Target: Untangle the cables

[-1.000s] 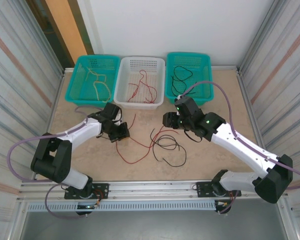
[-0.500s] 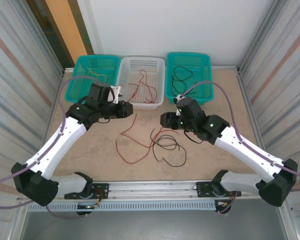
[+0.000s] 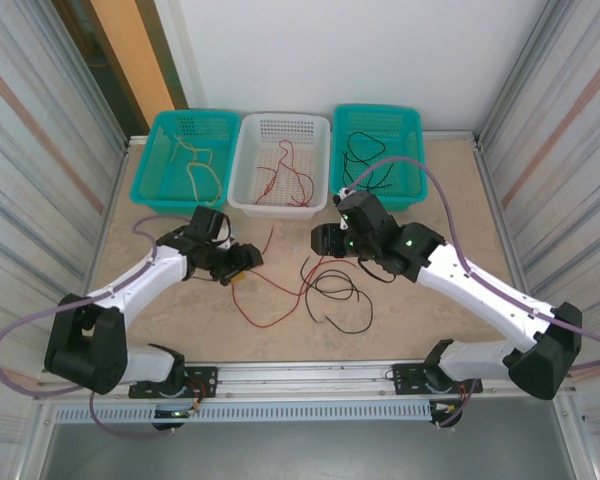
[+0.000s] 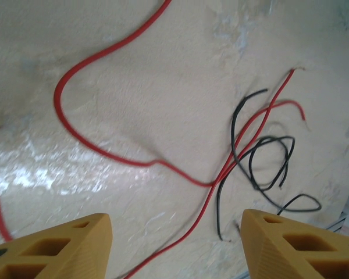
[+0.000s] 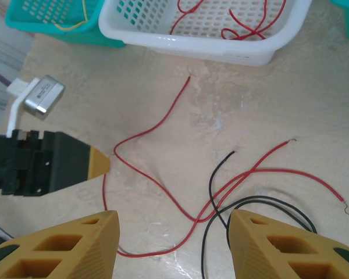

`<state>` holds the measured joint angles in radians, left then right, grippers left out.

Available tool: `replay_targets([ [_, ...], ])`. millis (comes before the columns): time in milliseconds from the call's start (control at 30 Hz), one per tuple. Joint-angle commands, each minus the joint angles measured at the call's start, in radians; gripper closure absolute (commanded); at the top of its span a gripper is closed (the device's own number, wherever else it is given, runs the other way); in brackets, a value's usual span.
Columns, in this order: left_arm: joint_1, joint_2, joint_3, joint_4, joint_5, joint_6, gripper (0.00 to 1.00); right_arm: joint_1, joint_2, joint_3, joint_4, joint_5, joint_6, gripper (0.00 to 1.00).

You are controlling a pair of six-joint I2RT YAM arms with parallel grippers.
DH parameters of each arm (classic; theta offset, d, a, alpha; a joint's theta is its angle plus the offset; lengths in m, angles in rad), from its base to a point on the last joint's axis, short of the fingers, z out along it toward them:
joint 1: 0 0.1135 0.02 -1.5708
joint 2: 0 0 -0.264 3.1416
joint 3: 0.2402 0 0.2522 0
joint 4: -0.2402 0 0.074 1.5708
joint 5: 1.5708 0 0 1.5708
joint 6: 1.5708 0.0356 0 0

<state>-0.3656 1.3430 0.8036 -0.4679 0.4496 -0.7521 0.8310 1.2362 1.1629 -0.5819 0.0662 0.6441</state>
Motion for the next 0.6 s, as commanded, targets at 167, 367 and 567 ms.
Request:
replay_targets([
  [167, 0.023, 0.153, 0.003, 0.120, 0.016, -0.118, 0.44, 0.000, -0.046, 0.001, -0.042, 0.038, -0.009, 0.48],
  [367, 0.026, 0.148, 0.000, 0.069, -0.042, -0.142, 0.43, -0.015, -0.064, -0.008, -0.045, 0.040, -0.012, 0.48],
  [567, 0.036, 0.114, -0.004, 0.034, -0.058, -0.159, 0.42, -0.021, -0.064, -0.011, -0.048, 0.034, -0.012, 0.48],
])
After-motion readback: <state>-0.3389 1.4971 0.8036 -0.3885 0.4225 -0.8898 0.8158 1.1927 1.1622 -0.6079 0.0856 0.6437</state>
